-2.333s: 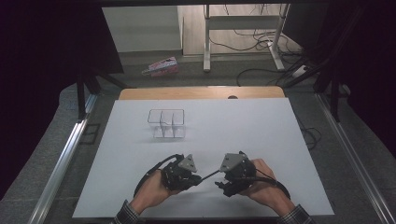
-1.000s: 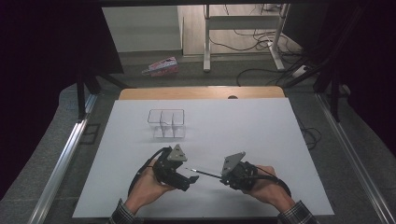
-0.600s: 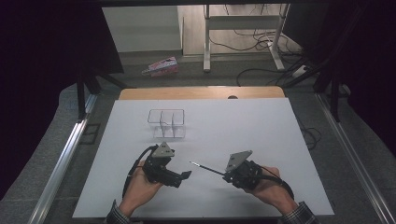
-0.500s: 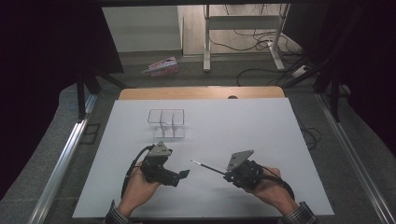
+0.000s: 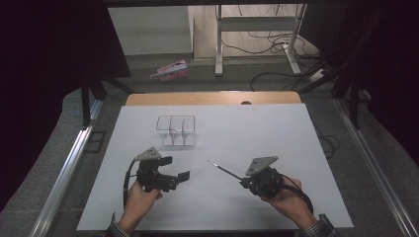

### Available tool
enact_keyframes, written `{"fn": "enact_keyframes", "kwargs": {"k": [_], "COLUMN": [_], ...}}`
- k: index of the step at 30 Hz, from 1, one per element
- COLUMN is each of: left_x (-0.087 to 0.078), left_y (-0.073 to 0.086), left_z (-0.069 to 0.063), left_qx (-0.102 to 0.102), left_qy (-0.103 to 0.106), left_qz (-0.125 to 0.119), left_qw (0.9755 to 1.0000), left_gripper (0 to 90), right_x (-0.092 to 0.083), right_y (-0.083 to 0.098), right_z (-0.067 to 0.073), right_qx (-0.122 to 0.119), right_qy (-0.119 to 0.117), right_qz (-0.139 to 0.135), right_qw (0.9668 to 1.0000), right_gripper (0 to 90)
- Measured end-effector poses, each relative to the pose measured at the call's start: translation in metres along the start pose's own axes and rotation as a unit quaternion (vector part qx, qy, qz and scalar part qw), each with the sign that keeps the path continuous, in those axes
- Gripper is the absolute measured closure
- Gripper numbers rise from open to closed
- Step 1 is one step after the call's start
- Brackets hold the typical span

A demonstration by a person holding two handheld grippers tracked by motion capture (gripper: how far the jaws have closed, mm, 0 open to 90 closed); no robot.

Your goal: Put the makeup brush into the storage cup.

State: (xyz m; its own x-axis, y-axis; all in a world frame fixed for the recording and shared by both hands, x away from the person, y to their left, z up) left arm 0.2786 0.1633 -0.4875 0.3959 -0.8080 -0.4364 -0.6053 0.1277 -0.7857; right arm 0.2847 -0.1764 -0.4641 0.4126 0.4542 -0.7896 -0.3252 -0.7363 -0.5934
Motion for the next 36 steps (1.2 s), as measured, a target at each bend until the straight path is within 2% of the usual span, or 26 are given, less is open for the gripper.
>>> {"fn": "enact_keyframes", "kwargs": {"k": [2, 8, 11, 13, 17, 21, 24, 26, 36], "left_x": [0.001, 0.003, 0.003, 0.002, 0.003, 0.004, 0.005, 0.006, 0.009], "left_y": [0.002, 0.006, 0.005, 0.005, 0.004, 0.003, 0.001, 0.000, -0.004], "left_z": [0.002, 0.004, 0.003, 0.001, 0.000, -0.005, -0.010, -0.013, -0.021], "left_qx": [-0.002, -0.020, -0.028, -0.032, -0.036, -0.032, -0.008, 0.000, -0.006], "left_qy": [0.000, 0.025, 0.038, 0.038, 0.053, 0.068, 0.059, 0.058, 0.100], "left_qz": [-0.002, -0.023, -0.037, -0.047, -0.056, -0.065, -0.067, -0.068, -0.079], "left_qw": [1.0000, 0.9992, 0.9982, 0.9977, 0.9964, 0.9951, 0.9960, 0.9960, 0.9919], "left_gripper": [0.0, 0.0, 0.0, 0.0, 0.0, 0.0, 0.0, 0.0, 0.2], "right_x": [-0.001, -0.003, -0.002, -0.002, -0.003, -0.004, -0.005, -0.006, -0.004], "right_y": [0.000, 0.000, -0.001, -0.002, -0.003, -0.005, -0.008, -0.009, -0.015], "right_z": [-0.001, 0.002, 0.004, 0.006, 0.009, 0.011, 0.016, 0.019, 0.030], "right_qx": [0.003, 0.008, 0.008, 0.009, 0.017, 0.026, 0.024, 0.021, 0.021], "right_qy": [0.005, 0.010, 0.010, 0.012, 0.013, 0.010, 0.008, 0.010, -0.001], "right_qz": [-0.005, -0.023, -0.028, -0.033, -0.048, -0.065, -0.080, -0.089, -0.119], "right_qw": [1.0000, 0.9997, 0.9995, 0.9993, 0.9986, 0.9975, 0.9965, 0.9958, 0.9926], "right_gripper": [83.9, 83.9, 83.9, 83.9, 83.9, 83.8, 83.9, 83.8, 83.8]}}
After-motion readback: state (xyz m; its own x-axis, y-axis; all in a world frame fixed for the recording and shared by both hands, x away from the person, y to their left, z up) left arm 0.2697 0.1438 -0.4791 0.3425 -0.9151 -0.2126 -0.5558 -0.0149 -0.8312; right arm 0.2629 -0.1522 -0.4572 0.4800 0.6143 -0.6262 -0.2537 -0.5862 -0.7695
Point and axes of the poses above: each handheld gripper's, and its own axes: x roughly forward along the jaws, y roughly out of its underside, z roughly to its left, the point moved 1 cm from there along x, roughly forward along the jaws, and after that the axes turned 6 degrees about y, right-handed, at the moved point
